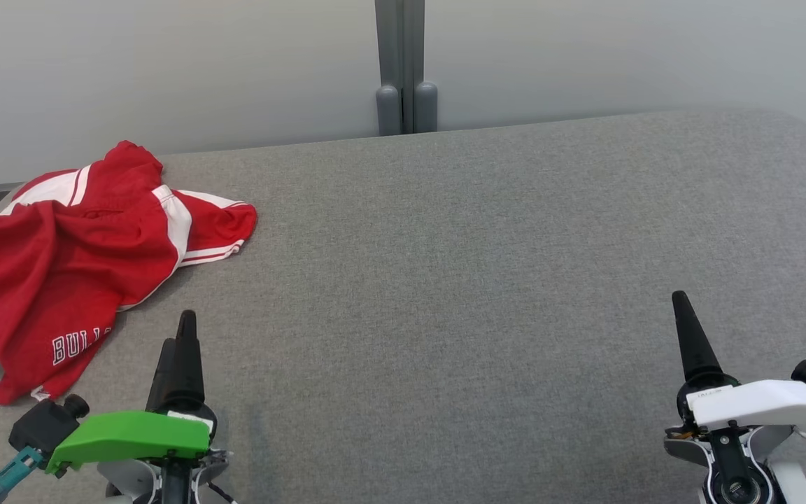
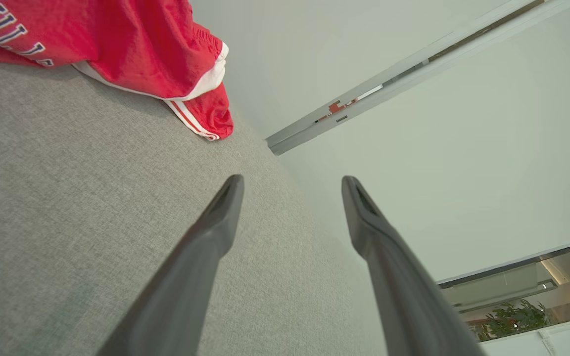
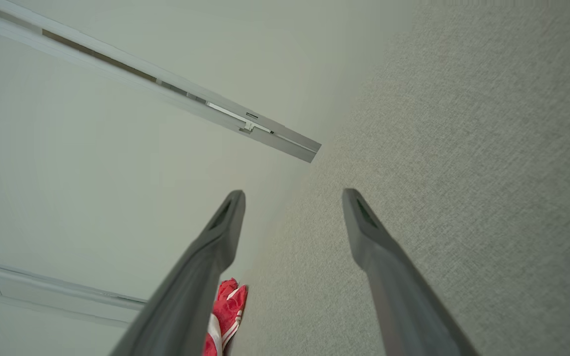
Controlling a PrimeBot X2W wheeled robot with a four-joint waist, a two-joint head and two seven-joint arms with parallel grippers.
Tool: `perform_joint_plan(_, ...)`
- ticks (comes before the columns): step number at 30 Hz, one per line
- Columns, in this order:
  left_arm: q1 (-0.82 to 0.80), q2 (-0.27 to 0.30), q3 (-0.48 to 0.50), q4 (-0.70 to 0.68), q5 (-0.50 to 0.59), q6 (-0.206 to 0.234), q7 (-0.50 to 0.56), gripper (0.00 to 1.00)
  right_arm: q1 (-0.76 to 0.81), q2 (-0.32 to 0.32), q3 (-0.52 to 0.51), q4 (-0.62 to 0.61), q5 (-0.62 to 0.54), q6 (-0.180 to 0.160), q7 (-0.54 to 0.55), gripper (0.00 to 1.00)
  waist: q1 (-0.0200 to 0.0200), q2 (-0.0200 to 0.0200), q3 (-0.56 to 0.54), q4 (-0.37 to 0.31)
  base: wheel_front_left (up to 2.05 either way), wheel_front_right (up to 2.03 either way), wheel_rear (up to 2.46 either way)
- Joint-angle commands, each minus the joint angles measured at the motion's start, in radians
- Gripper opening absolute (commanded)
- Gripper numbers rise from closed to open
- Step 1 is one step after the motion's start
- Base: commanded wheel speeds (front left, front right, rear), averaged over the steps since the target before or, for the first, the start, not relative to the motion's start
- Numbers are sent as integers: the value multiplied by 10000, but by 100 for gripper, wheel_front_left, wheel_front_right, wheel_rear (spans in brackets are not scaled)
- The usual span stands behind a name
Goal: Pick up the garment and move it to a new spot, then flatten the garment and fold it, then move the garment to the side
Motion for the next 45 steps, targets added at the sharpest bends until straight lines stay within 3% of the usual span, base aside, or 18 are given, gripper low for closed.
perform_joint_plan(1, 13, 68, -81, -208, 469, 72, -106, 100, -50, -56, 78, -231, -439, 2, -133, 100, 0, -1, -1, 3, 0, 0, 0)
perform_joint_plan(21, 353, 88, -635, -423, 3482, 571, -751, 100, 124, -75, 538, -481, -4022, 3, -779, 100, 0, -1, -1, 68, 0, 0, 0)
perform_joint_plan(45, 673, 112, -1124, -126, 6147, 862, -1399, 100, 282, -95, 754, -144, -6973, 5, -1438, 100, 0, -1, -69, 129, 0, 0, 0)
